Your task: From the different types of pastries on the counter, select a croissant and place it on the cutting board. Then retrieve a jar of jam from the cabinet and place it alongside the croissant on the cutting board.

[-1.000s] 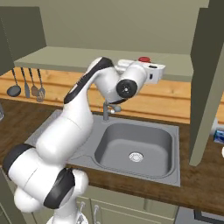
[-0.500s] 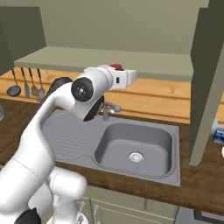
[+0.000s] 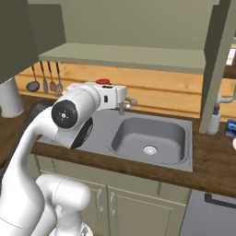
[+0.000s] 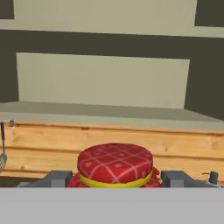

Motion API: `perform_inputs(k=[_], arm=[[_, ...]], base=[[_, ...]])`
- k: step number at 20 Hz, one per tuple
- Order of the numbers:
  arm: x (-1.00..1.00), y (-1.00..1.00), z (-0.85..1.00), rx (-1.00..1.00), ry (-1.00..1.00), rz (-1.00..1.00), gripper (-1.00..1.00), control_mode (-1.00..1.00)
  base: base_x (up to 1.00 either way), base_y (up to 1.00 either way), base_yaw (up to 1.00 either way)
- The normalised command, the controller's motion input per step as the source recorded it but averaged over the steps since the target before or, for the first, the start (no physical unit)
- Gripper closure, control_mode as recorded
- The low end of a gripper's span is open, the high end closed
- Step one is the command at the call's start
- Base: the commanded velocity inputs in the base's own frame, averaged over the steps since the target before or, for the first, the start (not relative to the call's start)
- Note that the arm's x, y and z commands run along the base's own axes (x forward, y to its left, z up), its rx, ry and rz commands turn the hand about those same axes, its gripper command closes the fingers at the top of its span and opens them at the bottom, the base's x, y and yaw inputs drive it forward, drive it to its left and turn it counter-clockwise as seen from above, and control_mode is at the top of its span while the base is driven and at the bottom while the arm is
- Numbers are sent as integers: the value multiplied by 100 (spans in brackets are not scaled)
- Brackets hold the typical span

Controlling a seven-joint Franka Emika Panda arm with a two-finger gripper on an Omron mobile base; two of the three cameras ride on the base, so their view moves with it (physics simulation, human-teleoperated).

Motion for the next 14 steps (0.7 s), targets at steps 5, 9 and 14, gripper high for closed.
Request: perform_inputs(k=[5,9,14], arm=[[0,0,0,0,0,0,100,100],[0,0,0,0,0,0,100,100],[0,0,0,0,0,0,100,100]], base=[[-100,-7,5],[-98,-86,-5],[-45,-100,-14]])
